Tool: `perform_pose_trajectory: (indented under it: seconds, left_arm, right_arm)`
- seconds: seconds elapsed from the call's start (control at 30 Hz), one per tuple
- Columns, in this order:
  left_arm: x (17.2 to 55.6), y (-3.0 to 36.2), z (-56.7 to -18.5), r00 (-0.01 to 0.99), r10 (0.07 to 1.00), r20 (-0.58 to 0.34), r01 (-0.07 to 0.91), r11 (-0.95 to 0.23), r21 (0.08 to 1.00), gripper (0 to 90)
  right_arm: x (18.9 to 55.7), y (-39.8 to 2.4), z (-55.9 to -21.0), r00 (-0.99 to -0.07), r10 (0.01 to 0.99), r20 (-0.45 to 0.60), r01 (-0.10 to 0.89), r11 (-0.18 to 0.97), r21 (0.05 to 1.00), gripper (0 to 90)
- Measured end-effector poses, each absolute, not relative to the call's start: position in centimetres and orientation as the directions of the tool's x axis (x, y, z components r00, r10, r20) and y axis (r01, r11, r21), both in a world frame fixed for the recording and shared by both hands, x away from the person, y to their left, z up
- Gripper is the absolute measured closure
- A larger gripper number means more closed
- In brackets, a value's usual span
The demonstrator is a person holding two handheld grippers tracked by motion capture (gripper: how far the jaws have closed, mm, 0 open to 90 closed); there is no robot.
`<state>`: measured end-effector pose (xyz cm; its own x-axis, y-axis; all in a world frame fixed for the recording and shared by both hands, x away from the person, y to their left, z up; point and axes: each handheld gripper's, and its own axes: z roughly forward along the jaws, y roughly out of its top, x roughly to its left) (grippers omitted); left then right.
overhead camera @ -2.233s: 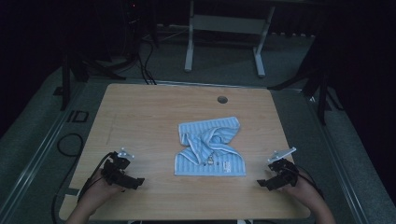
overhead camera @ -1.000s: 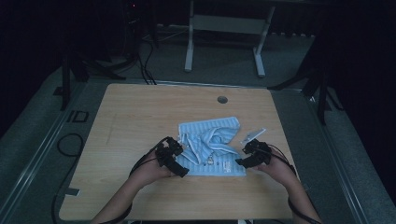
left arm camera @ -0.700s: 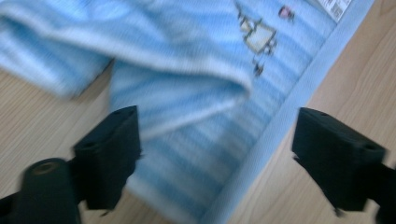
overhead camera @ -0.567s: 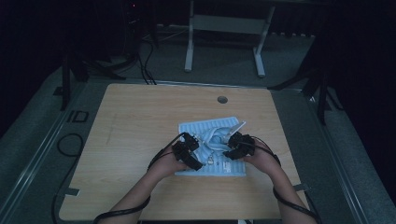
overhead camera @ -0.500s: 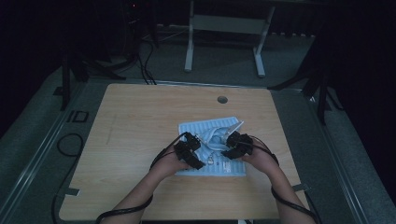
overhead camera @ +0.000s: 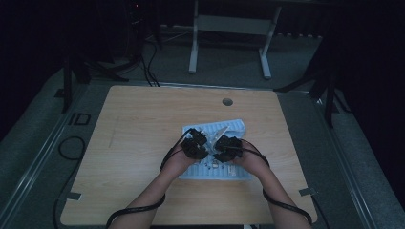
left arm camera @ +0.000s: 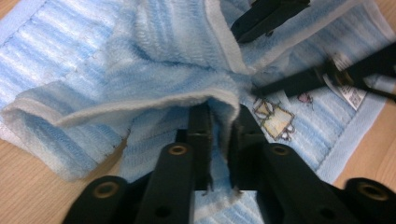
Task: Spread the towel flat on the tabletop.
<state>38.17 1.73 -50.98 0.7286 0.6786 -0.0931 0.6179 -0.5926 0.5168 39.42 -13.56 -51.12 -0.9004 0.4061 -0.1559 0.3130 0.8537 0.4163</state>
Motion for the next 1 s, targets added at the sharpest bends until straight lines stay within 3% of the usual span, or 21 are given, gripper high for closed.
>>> perform_pose_trajectory:
  seconds: [0.03,0.07,0.2,0.63,0.77,1.0]
  left_arm:
    - [38.2,1.7,-51.0,0.729,0.679,-0.093,0.618,-0.593,0.517,85.5]
    - [38.1,1.8,-50.9,0.725,0.683,-0.090,0.618,-0.587,0.523,86.5]
    - [37.7,2.0,-50.4,0.730,0.679,-0.079,0.603,-0.586,0.541,87.4]
    - [36.0,6.5,-47.2,0.711,0.701,-0.052,0.589,-0.554,0.588,87.3]
    - [36.1,8.8,-46.5,0.682,0.724,-0.103,0.619,-0.496,0.608,87.3]
    - [37.6,9.6,-46.5,0.643,0.762,-0.075,0.633,-0.475,0.611,87.3]
  right_arm:
    - [39.4,-13.6,-51.1,-0.900,0.406,-0.156,0.313,0.854,0.416,67.7]
    - [39.5,-13.7,-50.8,-0.888,0.430,-0.161,0.331,0.842,0.427,79.9]
    - [39.6,-14.5,-49.9,-0.880,0.449,-0.153,0.348,0.831,0.434,86.8]
    - [39.1,-20.6,-46.4,-0.820,0.549,-0.159,0.396,0.746,0.535,87.0]
    - [38.9,-23.4,-45.9,-0.792,0.593,-0.141,0.433,0.710,0.556,86.9]
    - [39.4,-25.6,-45.9,-0.770,0.632,-0.093,0.473,0.662,0.582,86.8]
